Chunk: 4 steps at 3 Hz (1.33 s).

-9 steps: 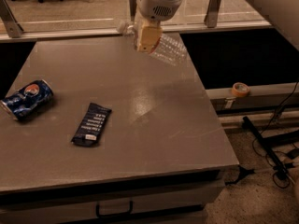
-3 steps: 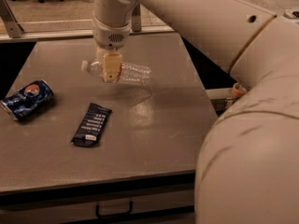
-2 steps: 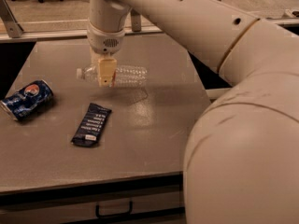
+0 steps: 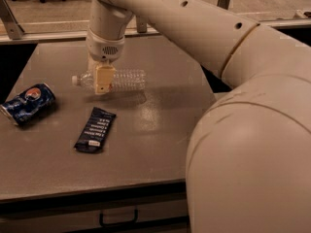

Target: Knock water bottle over

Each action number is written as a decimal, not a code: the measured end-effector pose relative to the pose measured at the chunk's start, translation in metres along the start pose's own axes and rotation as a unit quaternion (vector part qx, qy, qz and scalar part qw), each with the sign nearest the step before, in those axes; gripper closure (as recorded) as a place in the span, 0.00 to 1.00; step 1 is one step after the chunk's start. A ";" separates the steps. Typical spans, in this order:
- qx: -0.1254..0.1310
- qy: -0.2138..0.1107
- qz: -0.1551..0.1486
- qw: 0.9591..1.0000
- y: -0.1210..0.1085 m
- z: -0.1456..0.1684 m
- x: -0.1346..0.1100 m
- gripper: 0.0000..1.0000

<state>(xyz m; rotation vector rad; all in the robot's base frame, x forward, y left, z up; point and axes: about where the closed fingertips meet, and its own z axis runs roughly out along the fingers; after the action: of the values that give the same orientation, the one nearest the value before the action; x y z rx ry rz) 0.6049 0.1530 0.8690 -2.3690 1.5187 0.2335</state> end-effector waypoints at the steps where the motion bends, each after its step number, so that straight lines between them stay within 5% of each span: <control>1: 0.000 -0.008 0.009 1.000 0.000 0.003 -0.001 0.00; 2: 0.009 -0.014 0.037 0.999 0.004 0.001 0.006 0.00; 3: 0.041 -0.042 0.094 0.994 0.023 -0.018 0.018 0.00; 4: 0.121 -0.044 0.190 0.973 0.054 -0.060 0.065 0.00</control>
Offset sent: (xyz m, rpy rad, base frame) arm -0.0007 -0.0197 -0.0018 0.0582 0.0293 -0.1429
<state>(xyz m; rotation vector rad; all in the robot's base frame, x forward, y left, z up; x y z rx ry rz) 0.5818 0.0557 0.8955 -1.8467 1.8336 0.2221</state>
